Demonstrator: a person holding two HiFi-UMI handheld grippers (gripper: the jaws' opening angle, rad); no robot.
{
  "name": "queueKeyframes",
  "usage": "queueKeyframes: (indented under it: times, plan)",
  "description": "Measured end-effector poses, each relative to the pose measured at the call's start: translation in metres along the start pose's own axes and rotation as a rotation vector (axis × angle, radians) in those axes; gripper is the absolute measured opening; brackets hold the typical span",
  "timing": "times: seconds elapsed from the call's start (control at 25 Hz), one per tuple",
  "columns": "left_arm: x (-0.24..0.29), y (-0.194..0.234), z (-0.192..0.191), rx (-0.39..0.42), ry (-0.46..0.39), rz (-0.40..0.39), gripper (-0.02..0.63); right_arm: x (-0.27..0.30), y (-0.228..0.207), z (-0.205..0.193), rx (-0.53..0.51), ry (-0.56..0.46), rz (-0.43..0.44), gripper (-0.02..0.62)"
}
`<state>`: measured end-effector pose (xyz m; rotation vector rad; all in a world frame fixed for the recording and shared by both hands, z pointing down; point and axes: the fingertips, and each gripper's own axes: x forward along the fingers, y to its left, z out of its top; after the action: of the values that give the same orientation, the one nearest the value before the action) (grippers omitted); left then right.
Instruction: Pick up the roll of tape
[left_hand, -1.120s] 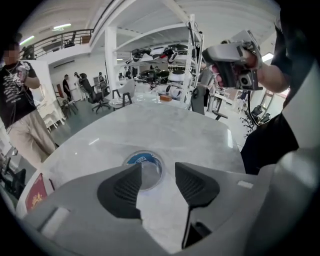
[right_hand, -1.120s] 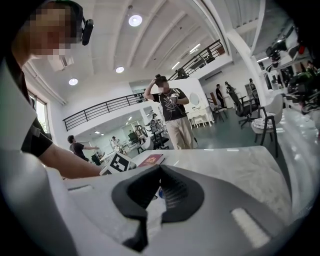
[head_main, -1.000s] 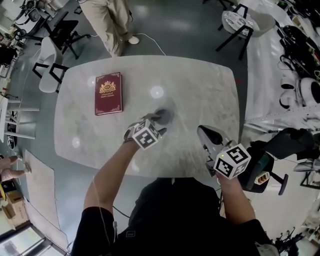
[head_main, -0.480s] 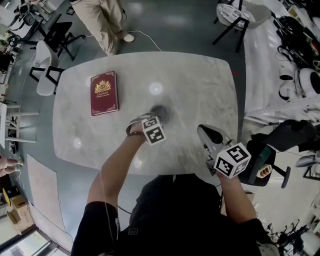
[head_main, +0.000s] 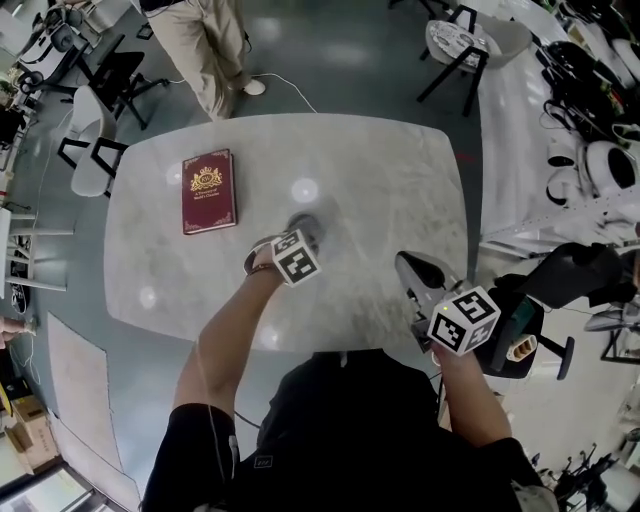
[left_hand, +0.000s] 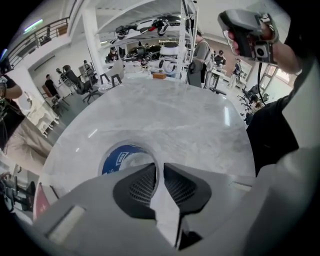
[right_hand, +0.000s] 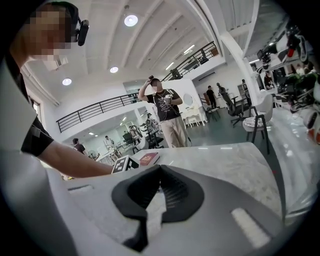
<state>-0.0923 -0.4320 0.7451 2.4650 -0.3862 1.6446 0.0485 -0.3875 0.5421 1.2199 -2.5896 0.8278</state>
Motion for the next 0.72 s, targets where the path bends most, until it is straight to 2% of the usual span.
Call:
queueKeyframes:
  times: [0.12,0.4,0.56,0.72]
  plan:
    - [-0.024,0.001,0.000,-0.043,-0.050,0.013,0.058,0.002,0.014,0.007,-0.031,-0.002,0.010,0.003]
    - [-0.109,0.009,-0.009,-0.222,-0.241,0.093,0.058,0.009,0.064,0.026,-0.089,-0.017,0.039,0.003]
    - [-0.169,0.006,-0.023,-0.282,-0.366,0.155,0.058,0.010,0.099,0.033,-0.107,-0.034,0.049,0.003]
    - [-0.221,0.000,-0.049,-0.320,-0.446,0.227,0.058,0.012,0.132,0.032,-0.132,-0.037,0.057,0.003]
